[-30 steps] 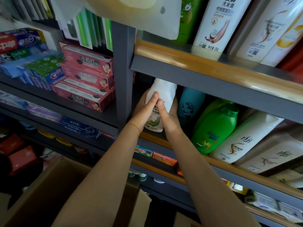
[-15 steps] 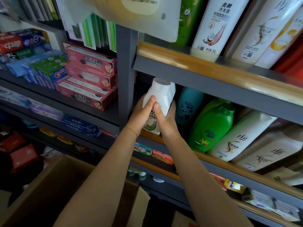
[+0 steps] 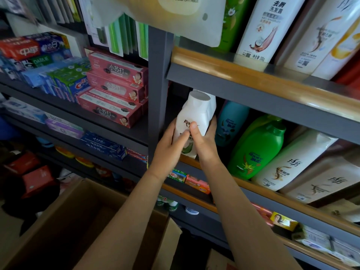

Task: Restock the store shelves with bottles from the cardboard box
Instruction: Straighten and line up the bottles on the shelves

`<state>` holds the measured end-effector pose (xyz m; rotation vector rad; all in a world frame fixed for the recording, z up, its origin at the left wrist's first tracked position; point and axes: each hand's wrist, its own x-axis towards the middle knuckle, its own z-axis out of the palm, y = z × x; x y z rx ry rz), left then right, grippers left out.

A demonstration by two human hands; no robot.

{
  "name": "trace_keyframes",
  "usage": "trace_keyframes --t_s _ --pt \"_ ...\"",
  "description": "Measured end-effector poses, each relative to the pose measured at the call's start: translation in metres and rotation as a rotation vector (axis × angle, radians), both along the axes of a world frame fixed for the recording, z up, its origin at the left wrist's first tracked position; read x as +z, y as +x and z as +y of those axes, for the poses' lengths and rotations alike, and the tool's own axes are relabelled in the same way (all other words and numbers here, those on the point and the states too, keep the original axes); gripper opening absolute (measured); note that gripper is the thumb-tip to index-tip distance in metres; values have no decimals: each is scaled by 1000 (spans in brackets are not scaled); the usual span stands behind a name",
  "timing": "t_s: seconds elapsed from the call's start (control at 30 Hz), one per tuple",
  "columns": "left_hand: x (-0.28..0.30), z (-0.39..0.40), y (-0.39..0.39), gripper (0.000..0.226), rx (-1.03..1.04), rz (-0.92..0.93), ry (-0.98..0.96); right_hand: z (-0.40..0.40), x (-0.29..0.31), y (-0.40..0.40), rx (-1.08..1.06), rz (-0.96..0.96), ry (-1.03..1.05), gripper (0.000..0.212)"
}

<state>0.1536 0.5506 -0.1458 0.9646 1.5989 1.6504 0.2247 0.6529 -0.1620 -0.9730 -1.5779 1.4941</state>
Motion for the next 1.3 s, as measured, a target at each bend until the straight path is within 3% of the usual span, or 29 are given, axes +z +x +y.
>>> trace_keyframes --t_s 0.13,0.4,0.57,1.07,1.2,1.3 --pt "-33 -22 21 49 231 116 -1 -3 4 -1 -4 50 -22 122" --pt "-31 -19 28 55 299 358 -24 -8 9 -4 -9 29 -23 115" --pt "-34 -19 29 60 287 327 -57 -9 9 -10 -19 3 -31 130" --pt "-42 -22 29 65 263 301 -71 -10 13 -32 -2 -11 -23 134" --pt "-47 -21 32 52 312 321 -12 -12 15 -30 14 -44 -26 130" --pt "-38 -22 43 29 316 291 93 -19 33 -3 42 -90 47 110"
